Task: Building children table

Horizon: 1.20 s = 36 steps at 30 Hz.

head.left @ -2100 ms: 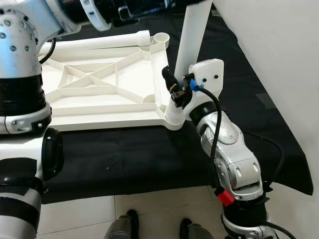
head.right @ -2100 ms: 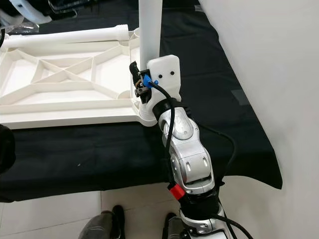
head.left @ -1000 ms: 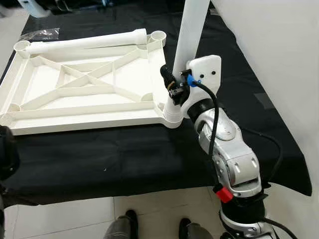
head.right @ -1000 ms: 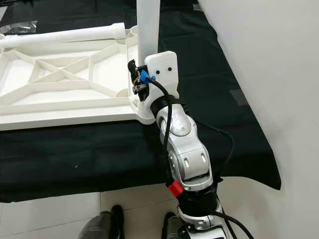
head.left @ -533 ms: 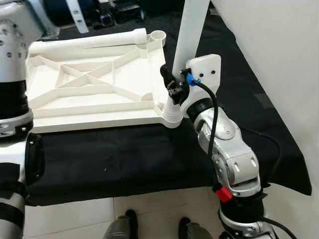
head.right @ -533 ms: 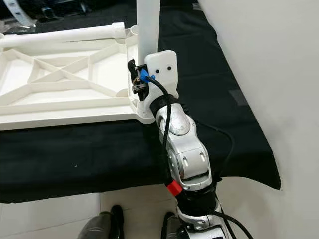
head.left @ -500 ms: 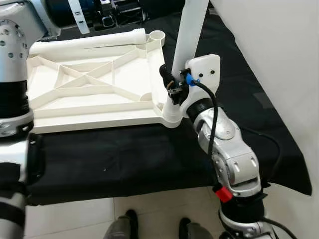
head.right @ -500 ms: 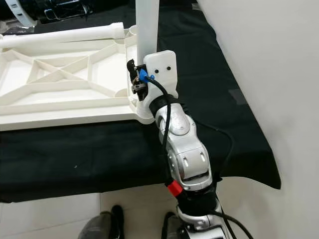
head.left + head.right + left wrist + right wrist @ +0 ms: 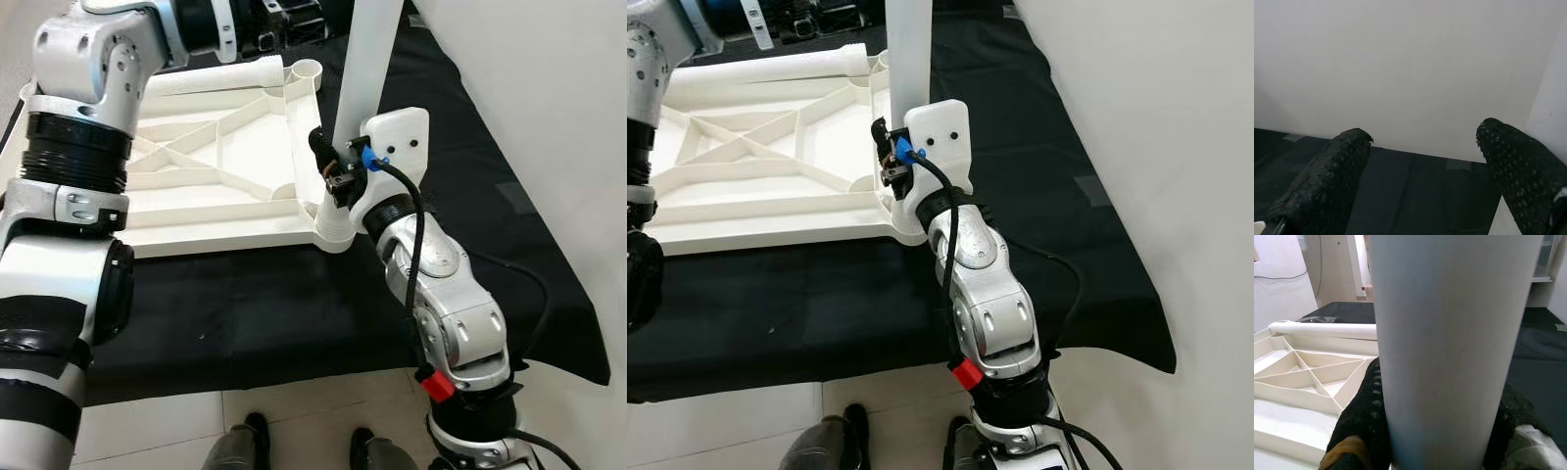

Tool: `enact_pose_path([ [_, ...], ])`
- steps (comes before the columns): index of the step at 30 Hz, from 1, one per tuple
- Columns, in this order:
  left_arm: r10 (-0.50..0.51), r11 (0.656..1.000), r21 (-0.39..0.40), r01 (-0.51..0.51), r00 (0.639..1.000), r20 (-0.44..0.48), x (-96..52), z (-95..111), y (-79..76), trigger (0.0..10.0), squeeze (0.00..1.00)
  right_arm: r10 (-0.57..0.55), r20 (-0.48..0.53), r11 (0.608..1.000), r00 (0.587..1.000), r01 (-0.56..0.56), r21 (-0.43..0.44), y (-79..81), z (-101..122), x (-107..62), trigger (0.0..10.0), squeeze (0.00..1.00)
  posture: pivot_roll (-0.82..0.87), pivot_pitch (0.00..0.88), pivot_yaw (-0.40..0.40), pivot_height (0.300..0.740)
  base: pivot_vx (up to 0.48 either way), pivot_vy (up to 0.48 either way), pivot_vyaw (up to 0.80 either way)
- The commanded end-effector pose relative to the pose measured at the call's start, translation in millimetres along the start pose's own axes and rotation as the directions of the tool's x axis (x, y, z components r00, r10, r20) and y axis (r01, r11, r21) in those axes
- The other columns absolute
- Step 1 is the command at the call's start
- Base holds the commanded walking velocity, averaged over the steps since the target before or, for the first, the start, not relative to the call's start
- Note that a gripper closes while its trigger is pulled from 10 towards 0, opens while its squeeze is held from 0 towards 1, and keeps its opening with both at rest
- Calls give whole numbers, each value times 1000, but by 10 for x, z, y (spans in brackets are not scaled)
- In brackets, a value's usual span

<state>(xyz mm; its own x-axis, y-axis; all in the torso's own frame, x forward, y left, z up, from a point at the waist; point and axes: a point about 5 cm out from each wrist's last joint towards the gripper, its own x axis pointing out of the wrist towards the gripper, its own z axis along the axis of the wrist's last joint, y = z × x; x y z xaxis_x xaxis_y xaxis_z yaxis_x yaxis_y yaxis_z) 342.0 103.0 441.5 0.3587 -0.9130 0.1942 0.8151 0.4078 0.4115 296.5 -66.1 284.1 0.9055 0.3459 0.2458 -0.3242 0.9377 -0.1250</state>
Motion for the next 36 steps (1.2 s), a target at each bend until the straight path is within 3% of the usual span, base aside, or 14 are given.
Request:
enact_pose_path([
  [1,-99,994,54,97,995,20,78,135,-96,10000,0,17,-187,999,982,-11,33,24,-339,-14,0,0,11,296,29,740,0,0,0],
  [8,-131,989,73,128,990,49,-88,221,-19,10000,0,14,-188,999,982,-7,41,25,-334,-13,0,0,9,297,29,740,0,0,0],
  [11,-97,992,83,94,994,41,-264,255,59,10000,0,15,-187,999,982,-7,44,25,-334,-12,0,0,10,296,27,740,0,0,0],
  [13,-97,992,83,94,994,41,-264,255,59,10000,0,15,-187,999,982,-7,44,25,-334,-12,0,0,10,296,27,740,0,0,0],
  [15,-57,994,98,56,998,11,-472,276,130,10000,0,16,-186,999,982,-8,46,25,-332,-8,0,0,7,294,26,740,0,0,0],
  [16,-57,994,98,56,998,11,-472,276,130,10000,0,16,-186,999,982,-8,46,25,-332,-8,0,0,7,294,26,740,0,0,0],
  [18,-48,994,96,46,999,14,-649,334,151,10000,0,19,-183,999,983,-10,48,23,-325,-1,0,0,11,293,22,740,0,0,0],
  [21,-70,994,85,67,997,29,-659,355,122,10000,0,22,-182,999,983,-14,49,27,-322,2,0,0,11,293,20,740,0,0,0],
  [27,-183,982,58,181,982,33,-427,227,-24,10000,0,38,-181,998,983,-30,50,58,-310,6,0,0,2,291,22,740,0,0,0],
  [36,-207,977,52,205,977,44,-267,181,-47,10000,0,41,-177,998,983,-32,51,67,-294,6,0,0,-2,290,28,740,0,0,0],
])
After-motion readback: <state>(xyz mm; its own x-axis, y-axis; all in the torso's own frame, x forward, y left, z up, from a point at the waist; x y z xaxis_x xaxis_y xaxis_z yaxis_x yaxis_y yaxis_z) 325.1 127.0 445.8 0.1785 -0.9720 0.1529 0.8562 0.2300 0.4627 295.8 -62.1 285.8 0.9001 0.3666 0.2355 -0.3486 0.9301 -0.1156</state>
